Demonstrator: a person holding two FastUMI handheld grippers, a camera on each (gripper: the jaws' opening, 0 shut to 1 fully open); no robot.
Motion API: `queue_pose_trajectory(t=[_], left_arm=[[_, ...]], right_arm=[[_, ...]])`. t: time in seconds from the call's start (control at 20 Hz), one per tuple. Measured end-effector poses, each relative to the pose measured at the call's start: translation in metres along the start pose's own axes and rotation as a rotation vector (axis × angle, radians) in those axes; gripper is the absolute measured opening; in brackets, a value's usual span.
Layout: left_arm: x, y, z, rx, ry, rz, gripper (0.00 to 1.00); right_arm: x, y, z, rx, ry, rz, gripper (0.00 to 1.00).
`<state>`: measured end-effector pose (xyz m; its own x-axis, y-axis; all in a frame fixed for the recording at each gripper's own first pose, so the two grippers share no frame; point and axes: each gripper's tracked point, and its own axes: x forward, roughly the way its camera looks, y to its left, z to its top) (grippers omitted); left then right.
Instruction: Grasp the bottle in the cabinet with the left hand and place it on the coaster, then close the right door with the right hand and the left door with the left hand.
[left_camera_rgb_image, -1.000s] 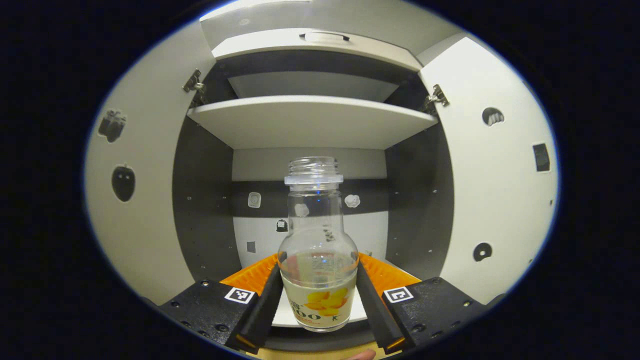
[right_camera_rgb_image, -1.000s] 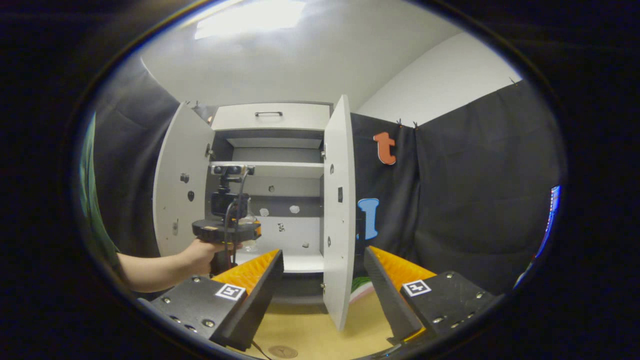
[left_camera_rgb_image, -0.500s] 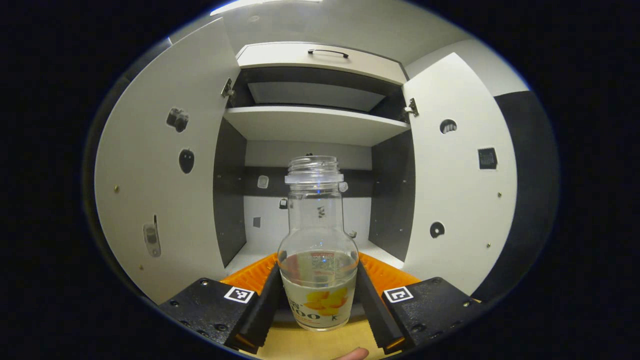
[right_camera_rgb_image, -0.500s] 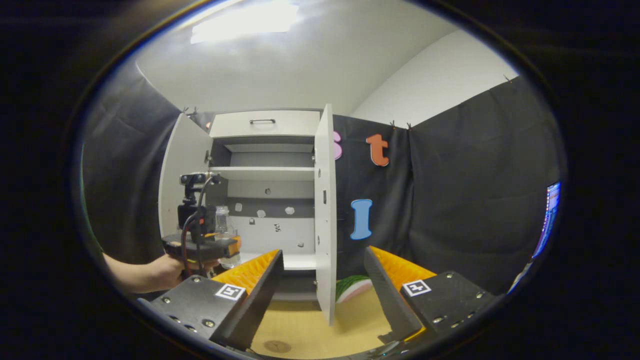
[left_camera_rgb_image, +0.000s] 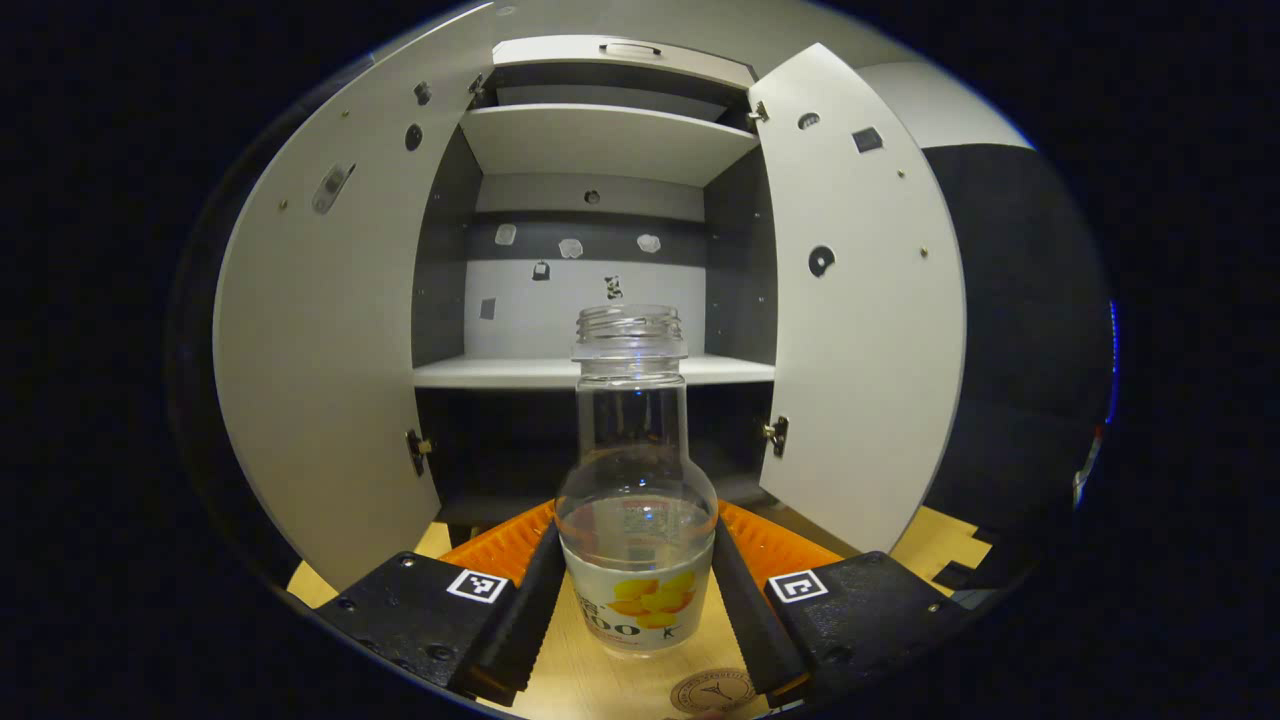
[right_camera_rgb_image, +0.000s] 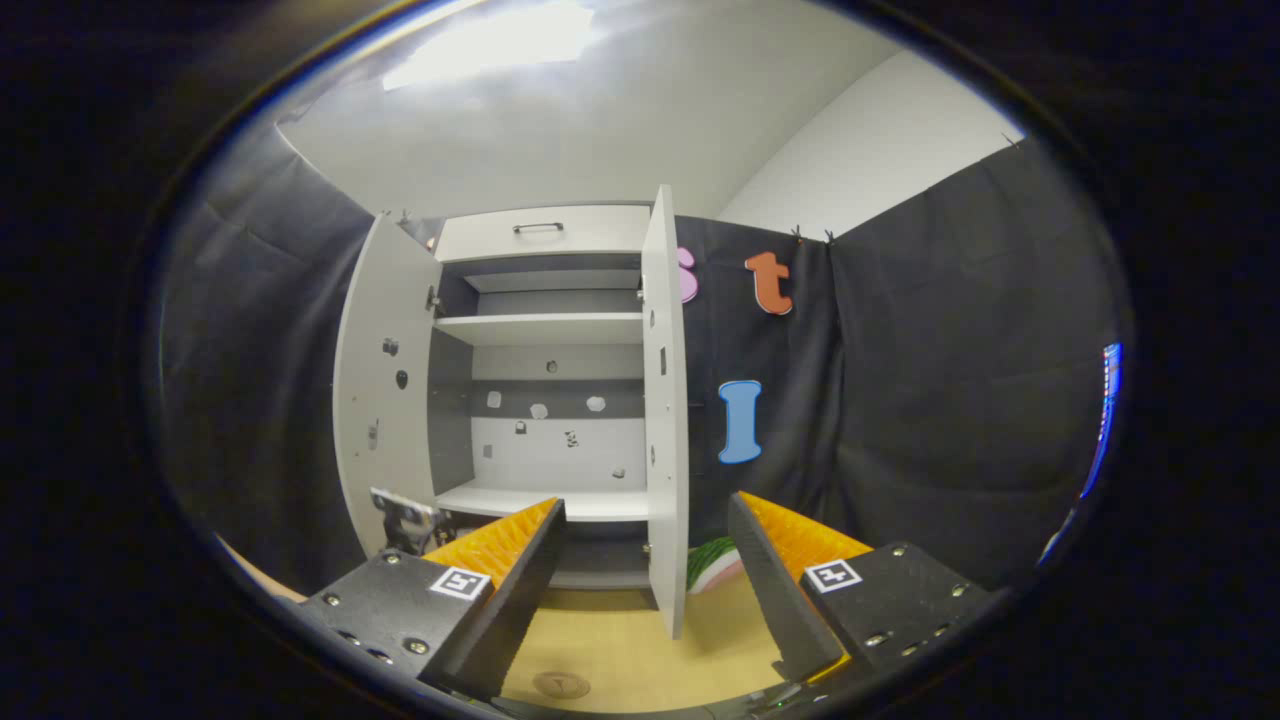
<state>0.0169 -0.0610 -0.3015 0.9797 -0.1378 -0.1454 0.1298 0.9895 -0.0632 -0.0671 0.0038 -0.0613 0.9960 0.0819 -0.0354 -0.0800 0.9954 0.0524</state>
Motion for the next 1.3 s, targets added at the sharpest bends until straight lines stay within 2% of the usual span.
queue_pose_trajectory(t=[0.2,0.3,0.45,0.5,0.55,0.65,0.7,0.75,0.9,1.05,1.25,1.3], left_arm=[[-0.005,-0.034,-0.070,0.012,0.002,-0.118,0.80],[-0.008,-0.056,-0.092,0.018,0.000,-0.190,0.80],[-0.020,-0.081,-0.105,0.043,-0.037,-0.257,0.80],[-0.021,-0.086,-0.111,0.057,-0.043,-0.264,0.80],[-0.022,-0.088,-0.115,0.069,-0.044,-0.277,0.80],[-0.027,-0.091,-0.128,0.088,-0.034,-0.295,0.80],[-0.027,-0.092,-0.132,0.094,-0.032,-0.308,0.80],[-0.026,-0.091,-0.135,0.102,-0.034,-0.312,0.80],[-0.021,-0.089,-0.149,0.141,-0.005,-0.322,0.80],[-0.023,-0.089,-0.146,0.128,0.003,-0.330,0.82],[-0.026,-0.086,-0.137,0.188,0.015,-0.326,0.85],[-0.027,-0.086,-0.129,0.198,0.005,-0.325,0.87]], right_arm=[[0.009,-0.008,-0.040,-0.014,0.064,-0.003,0.99],[0.012,-0.011,-0.056,-0.024,0.078,0.001,0.99],[0.017,-0.018,-0.082,-0.005,0.112,-0.003,0.99],[0.017,-0.022,-0.091,0.004,0.132,-0.011,0.94],[0.018,-0.025,-0.100,0.011,0.153,-0.023,0.99],[0.019,-0.031,-0.112,0.015,0.182,-0.044,0.99],[0.020,-0.034,-0.115,0.013,0.185,-0.054,0.94],[0.021,-0.034,-0.116,0.015,0.185,-0.056,0.99],[0.023,-0.034,-0.117,0.007,0.176,-0.049,0.99],[0.025,-0.041,-0.119,-0.001,0.179,-0.058,0.99],[0.028,-0.053,-0.115,0.005,0.180,-0.083,0.99],[0.029,-0.057,-0.113,0.007,0.180,-0.087,0.94]])
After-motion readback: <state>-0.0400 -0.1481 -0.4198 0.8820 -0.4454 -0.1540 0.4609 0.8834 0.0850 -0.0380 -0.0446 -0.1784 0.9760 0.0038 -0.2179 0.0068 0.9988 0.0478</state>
